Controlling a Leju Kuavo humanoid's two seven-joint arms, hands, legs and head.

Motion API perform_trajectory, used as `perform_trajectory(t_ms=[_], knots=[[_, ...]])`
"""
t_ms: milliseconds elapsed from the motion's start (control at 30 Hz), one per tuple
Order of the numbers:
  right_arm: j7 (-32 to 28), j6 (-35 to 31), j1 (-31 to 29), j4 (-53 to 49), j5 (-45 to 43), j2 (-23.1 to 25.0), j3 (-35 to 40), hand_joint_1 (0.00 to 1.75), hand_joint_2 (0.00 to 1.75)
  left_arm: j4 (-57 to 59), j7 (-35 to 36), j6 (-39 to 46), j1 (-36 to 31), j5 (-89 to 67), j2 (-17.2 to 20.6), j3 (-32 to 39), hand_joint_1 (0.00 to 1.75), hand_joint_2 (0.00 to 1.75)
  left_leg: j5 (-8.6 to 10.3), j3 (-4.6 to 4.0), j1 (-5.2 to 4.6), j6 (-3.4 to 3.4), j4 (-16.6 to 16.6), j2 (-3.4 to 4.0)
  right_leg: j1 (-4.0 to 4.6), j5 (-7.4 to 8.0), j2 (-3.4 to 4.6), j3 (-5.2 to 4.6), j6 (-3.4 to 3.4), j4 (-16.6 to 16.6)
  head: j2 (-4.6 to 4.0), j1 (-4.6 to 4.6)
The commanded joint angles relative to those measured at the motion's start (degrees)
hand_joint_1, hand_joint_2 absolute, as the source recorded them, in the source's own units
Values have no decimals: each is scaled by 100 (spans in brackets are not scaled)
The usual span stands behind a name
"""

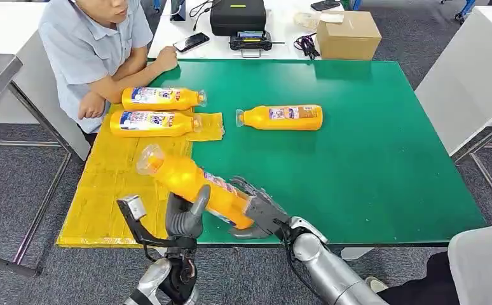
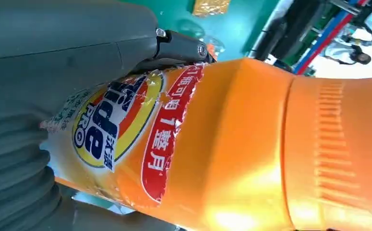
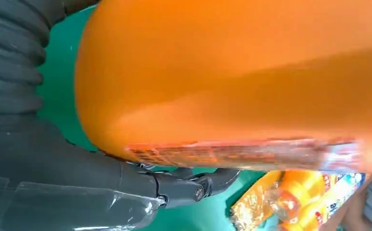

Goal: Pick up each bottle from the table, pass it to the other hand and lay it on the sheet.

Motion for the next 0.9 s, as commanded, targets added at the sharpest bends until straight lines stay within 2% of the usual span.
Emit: perform_trajectory(t_ms=[33,100,167,200,233,267,300,333,367,433,533,600,633,767,867,900], knots=[[-39,-100,121,202,-22,20,-196,0,175,-228,-305,553,-189,-790,294,-194,175,175,-5,19,4,-9,-5,-4,5,-8,-7,19,-12,-3,0,0],[-39,-100,121,202,-22,20,-196,0,175,-228,-305,553,-189,-790,294,-194,175,175,-9,24,3,-9,-3,5,4,-9,1,21,-12,0,0,-2],[-115,-201,291,165,23,-21,-327,0,175,495,-663,1801,-448,-2943,370,-400,175,175,-5,21,4,-8,-5,-3,5,-7,-6,22,-11,-4,0,0],[-227,-228,316,249,68,-15,-393,0,175,765,-513,1801,-333,-4785,38,175,143,175,-11,32,4,-11,-2,2,6,-12,-3,32,-15,-2,0,0],[-342,-223,272,378,138,17,-444,0,175,928,-498,1801,-247,-6439,-238,1030,103,175,-3,33,1,-8,-14,-6,2,-7,-11,34,-11,-11,0,0],[-395,-232,211,496,163,71,-508,0,175,1070,-525,1801,-268,-7337,-424,1664,141,175,-8,44,4,-10,-14,0,5,-9,-5,43,-14,-14,0,0],[-425,-227,178,541,175,95,-528,0,175,1148,-477,1801,-317,-7812,-452,1885,152,175,-6,34,3,-8,-12,6,3,-5,3,31,-11,-11,0,0],[-479,-199,103,629,197,153,-594,0,175,1237,-466,1801,-417,-8660,-566,2435,155,175,-11,39,4,-10,-6,14,5,-7,10,35,-14,-8,0,-2],[-492,-162,48,654,206,182,-616,0,175,1317,-364,1801,-526,-9123,-527,2674,175,175,-6,21,3,-7,-4,19,3,0,17,16,-10,-4,0,-2],[-493,-123,27,631,238,217,-673,0,175,1538,-209,1801,-756,-9274,-407,2789,175,175,-5,20,2,-8,-5,17,3,0,14,17,-11,-4,0,2],[-497,-49,28,591,270,231,-686,0,175,1548,199,1801,-857,-10458,-265,2948,175,175,-9,29,4,-15,-1,29,6,-3,20,21,-20,2,0,0],[-498,-73,36,580,272,255,-732,0,175,2010,334,1801,-1046,-10132,-154,2793,175,175,-8,27,5,-17,1,16,7,-7,5,18,-22,7,0,-2],[-499,-103,55,555,271,287,-789,0,175,2129,698,1801,-1124,-10740,81,2576,175,175,2,20,3,-13,-8,6,4,-3,-5,11,-15,-1,0,-2],[-503,-70,21,570,305,313,-842,0,175,2337,1311,1801,-1221,-11530,353,2385,175,175,-7,39,7,-21,-6,22,8,-7,16,26,-20,6,0,-2],[-517,45,-2,566,321,313,-857,0,175,3403,2141,1801,-1700,-12047,632,1912,175,175,-3,34,6,-20,-8,13,6,-7,7,26,-18,6,0,0],[-517,48,-4,566,324,315,-860,0,175,3425,2149,1801,-1726,-12017,649,1886,175,175,3,22,1,-17,-8,10,1,-3,6,13,-13,9,0,0]])
